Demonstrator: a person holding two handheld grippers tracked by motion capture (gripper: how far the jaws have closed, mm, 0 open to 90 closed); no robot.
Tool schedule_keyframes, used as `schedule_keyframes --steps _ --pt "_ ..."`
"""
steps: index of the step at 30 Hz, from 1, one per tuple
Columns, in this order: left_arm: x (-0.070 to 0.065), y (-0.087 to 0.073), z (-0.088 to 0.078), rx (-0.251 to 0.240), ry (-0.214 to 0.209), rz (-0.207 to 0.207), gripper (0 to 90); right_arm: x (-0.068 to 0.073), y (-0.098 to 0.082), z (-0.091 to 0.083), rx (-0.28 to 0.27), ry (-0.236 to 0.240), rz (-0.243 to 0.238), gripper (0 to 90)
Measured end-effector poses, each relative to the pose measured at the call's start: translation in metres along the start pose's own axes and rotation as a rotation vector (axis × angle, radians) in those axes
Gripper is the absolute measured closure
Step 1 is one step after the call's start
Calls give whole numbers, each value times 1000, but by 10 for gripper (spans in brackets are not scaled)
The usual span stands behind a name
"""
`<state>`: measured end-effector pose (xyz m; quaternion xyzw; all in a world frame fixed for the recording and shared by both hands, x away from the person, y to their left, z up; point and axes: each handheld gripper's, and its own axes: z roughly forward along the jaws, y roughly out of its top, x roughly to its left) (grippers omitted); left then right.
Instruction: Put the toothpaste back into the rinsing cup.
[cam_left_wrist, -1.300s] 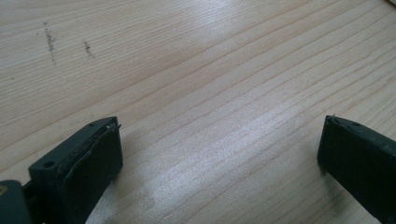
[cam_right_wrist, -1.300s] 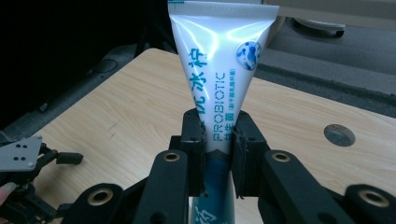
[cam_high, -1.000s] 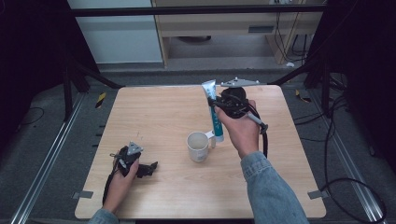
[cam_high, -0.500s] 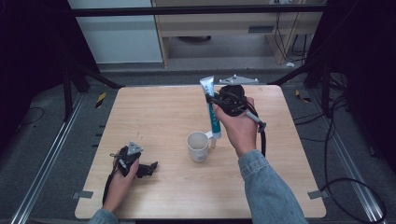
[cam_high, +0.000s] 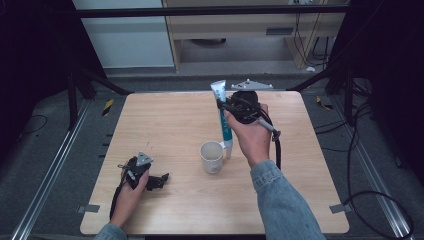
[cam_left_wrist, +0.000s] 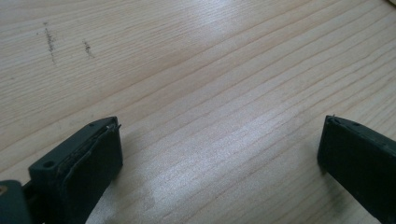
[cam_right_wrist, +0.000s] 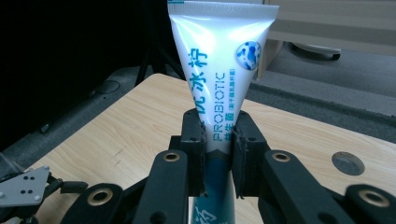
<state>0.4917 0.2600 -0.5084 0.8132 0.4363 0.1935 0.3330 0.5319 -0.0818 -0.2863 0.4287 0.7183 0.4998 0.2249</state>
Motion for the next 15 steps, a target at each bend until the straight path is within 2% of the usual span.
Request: schedule_keyframes --steps 15 --pt "0 0 0 -4 1 -3 0 6 -1 4 -25 15 4 772"
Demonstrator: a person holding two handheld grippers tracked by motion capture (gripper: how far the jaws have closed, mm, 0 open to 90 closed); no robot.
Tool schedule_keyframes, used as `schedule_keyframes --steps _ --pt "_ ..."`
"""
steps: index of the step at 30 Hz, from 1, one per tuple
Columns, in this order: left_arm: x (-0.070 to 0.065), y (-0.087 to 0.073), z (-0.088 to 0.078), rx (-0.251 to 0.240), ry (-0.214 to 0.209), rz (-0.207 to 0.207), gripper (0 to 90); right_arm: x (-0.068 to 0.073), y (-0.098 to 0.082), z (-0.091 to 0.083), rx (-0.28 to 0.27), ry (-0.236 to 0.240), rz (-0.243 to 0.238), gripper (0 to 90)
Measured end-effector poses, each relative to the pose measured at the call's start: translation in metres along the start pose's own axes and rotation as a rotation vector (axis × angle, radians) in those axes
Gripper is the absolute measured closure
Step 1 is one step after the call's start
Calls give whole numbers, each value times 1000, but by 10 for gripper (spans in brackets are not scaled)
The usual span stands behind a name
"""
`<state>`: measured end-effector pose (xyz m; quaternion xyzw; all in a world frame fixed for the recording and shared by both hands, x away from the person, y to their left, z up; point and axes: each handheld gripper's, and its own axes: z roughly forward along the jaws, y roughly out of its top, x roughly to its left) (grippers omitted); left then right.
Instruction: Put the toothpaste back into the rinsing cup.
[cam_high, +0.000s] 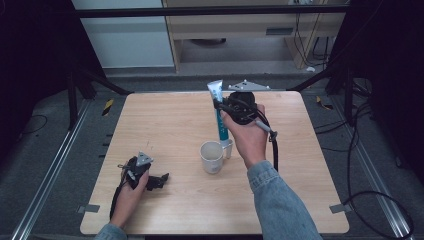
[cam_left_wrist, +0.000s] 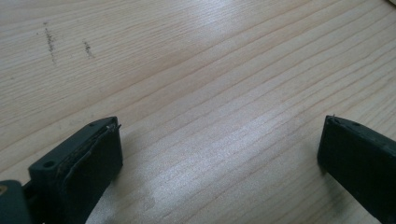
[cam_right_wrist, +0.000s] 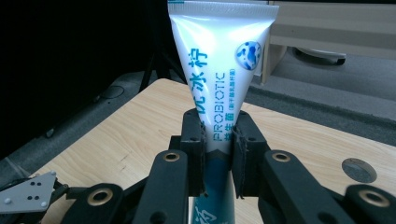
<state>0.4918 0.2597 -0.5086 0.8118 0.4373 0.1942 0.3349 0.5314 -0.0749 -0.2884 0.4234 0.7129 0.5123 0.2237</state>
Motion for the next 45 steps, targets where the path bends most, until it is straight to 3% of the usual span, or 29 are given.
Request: schedule_keyframes --steps 14,27,40,45 --pt "0 0 0 0 0 0 0 3 -7 3 -23 -3 8 772" --pt "0 0 0 0 0 -1 0 9 -17 4 -84 -5 25 772" --pt "0 0 0 0 0 -3 0 17 -43 6 -171 -13 19 771" --pt "0 0 0 0 -1 -4 0 22 -49 9 -175 -2 14 772"
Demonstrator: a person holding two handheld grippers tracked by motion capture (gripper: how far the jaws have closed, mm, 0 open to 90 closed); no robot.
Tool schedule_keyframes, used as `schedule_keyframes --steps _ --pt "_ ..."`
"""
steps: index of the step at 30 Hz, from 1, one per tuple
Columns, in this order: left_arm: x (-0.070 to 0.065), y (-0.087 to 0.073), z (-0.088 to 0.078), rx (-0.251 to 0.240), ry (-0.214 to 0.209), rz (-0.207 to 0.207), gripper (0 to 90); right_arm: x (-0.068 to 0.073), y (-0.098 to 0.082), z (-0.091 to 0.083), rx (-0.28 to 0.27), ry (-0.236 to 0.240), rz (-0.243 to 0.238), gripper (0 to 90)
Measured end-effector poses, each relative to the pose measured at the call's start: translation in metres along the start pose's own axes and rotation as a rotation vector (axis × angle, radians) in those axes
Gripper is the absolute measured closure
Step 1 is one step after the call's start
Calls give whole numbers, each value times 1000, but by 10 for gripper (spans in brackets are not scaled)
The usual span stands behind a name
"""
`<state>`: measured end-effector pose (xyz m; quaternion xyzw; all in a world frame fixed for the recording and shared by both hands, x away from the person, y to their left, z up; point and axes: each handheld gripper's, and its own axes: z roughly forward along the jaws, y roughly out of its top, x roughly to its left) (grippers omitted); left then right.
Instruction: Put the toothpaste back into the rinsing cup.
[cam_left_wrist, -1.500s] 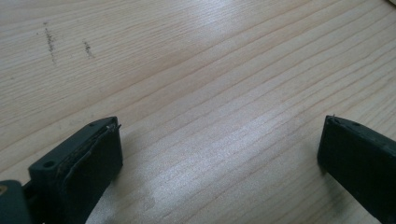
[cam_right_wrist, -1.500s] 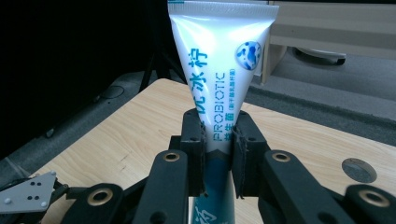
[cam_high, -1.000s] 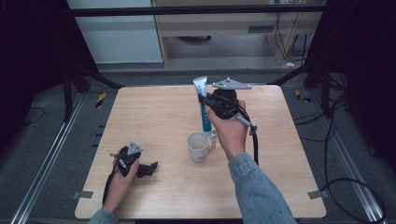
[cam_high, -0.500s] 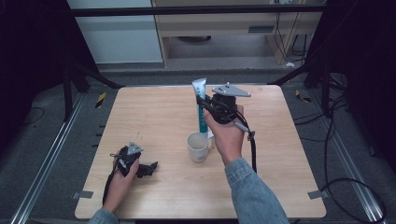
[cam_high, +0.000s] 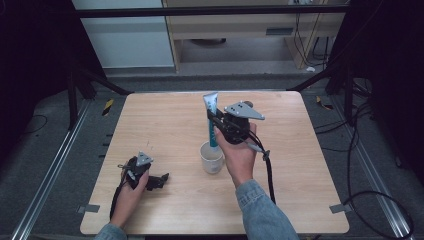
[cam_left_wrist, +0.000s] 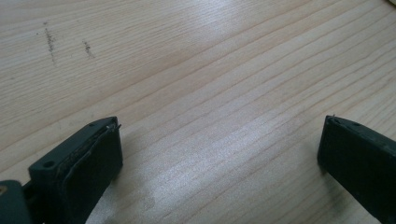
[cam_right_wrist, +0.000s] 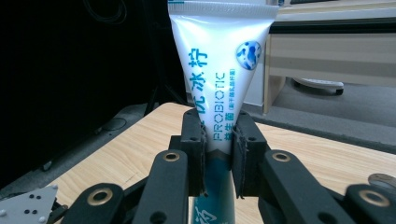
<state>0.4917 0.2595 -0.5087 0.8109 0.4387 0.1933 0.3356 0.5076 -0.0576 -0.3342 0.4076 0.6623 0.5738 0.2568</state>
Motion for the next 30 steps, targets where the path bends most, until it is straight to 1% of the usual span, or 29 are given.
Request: schedule_keyframes --steps 4,8,14,16,18,26,30 --pt "0 0 0 1 0 1 0 1 -5 2 0 4 3 772" --pt "0 0 0 3 0 4 0 1 -16 4 -1 13 -8 772" --pt "0 0 0 4 0 4 0 1 -23 4 -2 23 -15 772" --pt "0 0 0 3 0 4 0 1 -25 5 -7 24 -19 771" --pt "0 0 0 4 0 4 0 1 -29 5 -23 31 -22 772" --pt "0 0 0 4 0 4 0 4 -37 7 -30 33 -25 771" --pt "0 0 0 3 -1 4 0 1 -46 7 -24 28 -14 771"
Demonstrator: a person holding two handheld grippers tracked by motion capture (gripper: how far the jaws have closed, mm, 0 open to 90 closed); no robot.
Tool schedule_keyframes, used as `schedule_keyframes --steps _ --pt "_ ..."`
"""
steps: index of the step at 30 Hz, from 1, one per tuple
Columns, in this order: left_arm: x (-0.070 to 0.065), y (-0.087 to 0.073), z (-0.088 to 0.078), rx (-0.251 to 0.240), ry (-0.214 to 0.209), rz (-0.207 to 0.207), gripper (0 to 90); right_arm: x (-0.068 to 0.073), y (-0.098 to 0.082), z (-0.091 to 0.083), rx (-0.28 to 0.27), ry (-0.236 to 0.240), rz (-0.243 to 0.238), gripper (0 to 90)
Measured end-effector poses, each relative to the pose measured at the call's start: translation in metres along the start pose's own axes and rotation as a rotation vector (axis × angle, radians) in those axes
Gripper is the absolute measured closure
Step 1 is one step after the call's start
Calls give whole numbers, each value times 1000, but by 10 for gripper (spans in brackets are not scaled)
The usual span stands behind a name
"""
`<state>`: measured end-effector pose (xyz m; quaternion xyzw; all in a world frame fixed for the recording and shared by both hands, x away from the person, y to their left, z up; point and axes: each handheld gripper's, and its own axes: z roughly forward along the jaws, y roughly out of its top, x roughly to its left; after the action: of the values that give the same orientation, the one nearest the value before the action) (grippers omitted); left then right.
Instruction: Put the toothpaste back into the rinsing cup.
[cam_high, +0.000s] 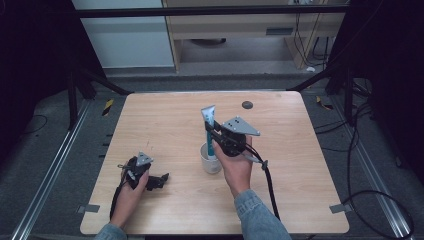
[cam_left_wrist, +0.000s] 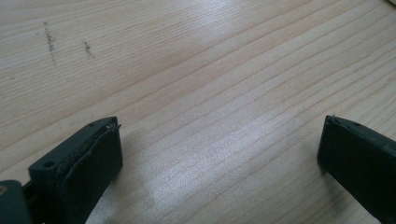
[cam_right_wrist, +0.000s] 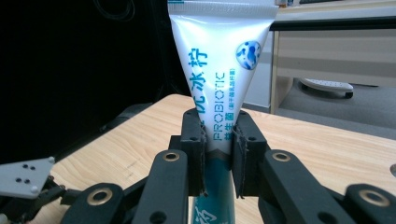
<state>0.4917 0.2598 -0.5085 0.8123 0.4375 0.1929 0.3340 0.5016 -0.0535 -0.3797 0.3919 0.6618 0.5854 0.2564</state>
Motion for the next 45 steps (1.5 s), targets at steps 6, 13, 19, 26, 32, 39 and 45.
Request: schedule_keyframes --steps 6,13,19,26,32,39,45 --pt "0 0 0 0 0 0 0 -2 -10 -1 9 -3 2 771" --pt "0 0 0 0 0 0 0 -3 -20 2 16 -6 8 771" --pt "0 0 0 0 0 1 0 -3 -24 3 5 -7 13 770" --pt "0 0 0 0 0 0 0 -4 -36 5 19 -6 21 770" --pt "0 0 0 0 0 0 0 -6 -45 6 22 -11 30 770" --pt "0 0 0 0 0 1 0 -5 -52 7 24 -15 39 770" --pt "0 0 0 0 0 1 0 -8 -60 7 23 -23 46 769"
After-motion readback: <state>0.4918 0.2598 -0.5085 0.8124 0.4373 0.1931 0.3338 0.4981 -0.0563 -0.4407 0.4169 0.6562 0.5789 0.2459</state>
